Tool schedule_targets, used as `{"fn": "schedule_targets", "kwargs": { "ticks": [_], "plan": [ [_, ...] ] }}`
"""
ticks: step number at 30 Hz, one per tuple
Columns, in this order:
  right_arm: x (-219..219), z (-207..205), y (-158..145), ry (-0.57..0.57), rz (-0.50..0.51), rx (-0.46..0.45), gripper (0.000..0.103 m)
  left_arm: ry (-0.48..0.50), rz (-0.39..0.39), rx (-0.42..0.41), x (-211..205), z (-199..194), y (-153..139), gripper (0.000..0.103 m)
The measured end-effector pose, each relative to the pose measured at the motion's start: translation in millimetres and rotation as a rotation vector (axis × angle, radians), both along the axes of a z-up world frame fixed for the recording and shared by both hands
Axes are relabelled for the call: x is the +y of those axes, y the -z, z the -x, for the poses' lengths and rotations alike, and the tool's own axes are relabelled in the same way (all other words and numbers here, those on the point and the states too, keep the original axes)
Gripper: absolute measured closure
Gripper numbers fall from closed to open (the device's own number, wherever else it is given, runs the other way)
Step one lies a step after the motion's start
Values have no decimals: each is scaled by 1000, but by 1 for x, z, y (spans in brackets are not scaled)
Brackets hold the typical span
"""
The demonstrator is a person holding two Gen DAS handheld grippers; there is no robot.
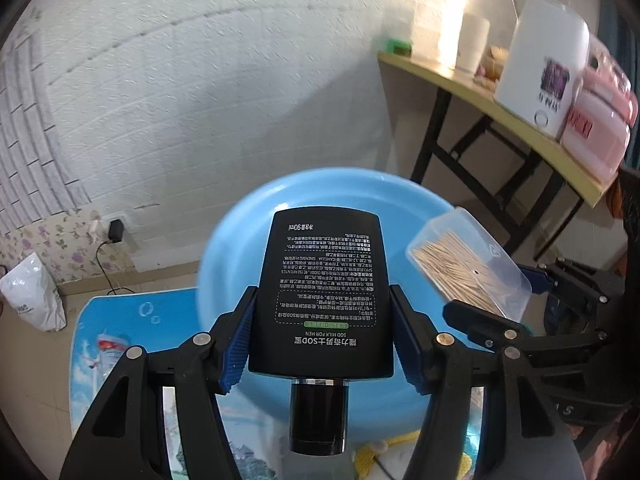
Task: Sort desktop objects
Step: 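Lower the bottle into the blue basin with the left tool while the right tool drops the toothpick box in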
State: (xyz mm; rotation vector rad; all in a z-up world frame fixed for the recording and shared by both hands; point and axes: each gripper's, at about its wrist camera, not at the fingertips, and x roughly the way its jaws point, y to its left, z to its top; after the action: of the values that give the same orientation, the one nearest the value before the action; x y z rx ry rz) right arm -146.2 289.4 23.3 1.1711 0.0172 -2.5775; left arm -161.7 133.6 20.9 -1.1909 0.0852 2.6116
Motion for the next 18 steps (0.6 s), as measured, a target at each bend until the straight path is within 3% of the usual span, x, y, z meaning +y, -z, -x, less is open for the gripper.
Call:
{"fn": "schedule_targets", "kwargs": {
  "ticks": [12,18],
  "plan": [
    [-10,6,17,-26,-36,-18,43,1,33,-81,0,11,39,41],
    [-13,6,23,-31,-28,-35,43,15,36,-26,-4,3,32,40]
  ]
}}
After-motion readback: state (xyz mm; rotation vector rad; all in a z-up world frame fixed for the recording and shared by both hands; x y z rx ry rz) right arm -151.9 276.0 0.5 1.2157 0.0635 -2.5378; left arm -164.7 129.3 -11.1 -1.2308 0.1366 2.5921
